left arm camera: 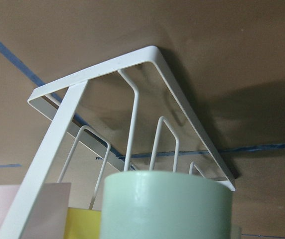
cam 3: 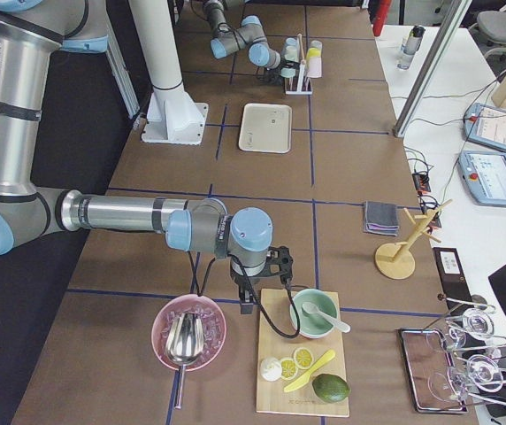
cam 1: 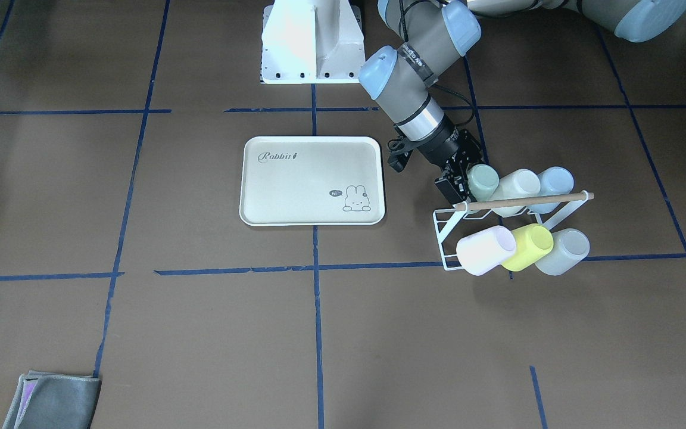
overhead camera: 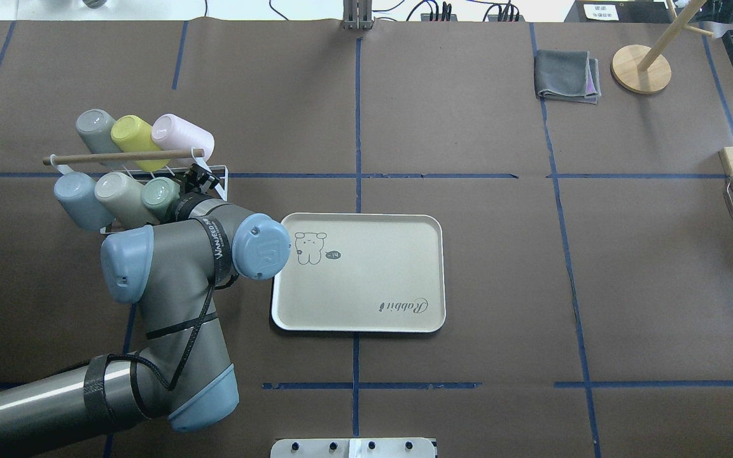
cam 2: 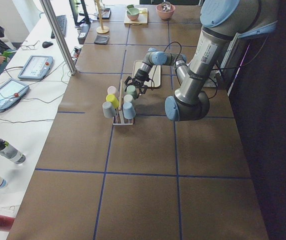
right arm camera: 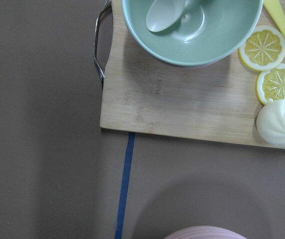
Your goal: Pick up and place green cup on tray
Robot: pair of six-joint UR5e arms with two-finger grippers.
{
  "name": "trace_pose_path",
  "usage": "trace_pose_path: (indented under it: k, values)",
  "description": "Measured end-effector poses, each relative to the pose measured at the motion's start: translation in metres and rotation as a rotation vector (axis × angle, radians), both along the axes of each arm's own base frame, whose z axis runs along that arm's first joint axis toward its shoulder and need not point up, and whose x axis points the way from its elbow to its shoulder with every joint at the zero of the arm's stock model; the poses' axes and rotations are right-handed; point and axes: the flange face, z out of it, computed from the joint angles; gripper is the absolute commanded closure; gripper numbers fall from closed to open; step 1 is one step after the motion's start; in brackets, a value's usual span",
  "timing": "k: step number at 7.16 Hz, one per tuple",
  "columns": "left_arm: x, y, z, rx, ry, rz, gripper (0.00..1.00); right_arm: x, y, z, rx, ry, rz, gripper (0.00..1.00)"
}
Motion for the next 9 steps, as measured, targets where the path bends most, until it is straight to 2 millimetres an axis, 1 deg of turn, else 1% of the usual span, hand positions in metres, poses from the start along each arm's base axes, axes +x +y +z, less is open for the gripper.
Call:
trace_pose_path:
  k: [3,4,6,7,9]
  values:
    - [0.013,0.003,0.014,0.007,0.01,-0.022,0.0,0.0,0.0,0.002,-0.003,0.001,-0.001,0.0]
    - [0.015,0.003,0.015,0.013,0.011,-0.026,0.02,0.0,0.0,0.002,-0.004,0.0,-0.001,0.0]
    - [0.016,0.002,0.013,0.02,0.017,-0.033,0.23,0.0,0.001,0.003,-0.007,0.0,-0.001,0.0]
    - [0.016,0.002,0.011,0.022,0.026,-0.049,0.3,0.0,0.001,0.004,-0.008,0.0,-0.001,0.0]
    - [0.015,0.002,0.009,0.027,0.041,-0.073,0.3,0.0,0.001,0.005,-0.01,0.0,-0.001,0.0]
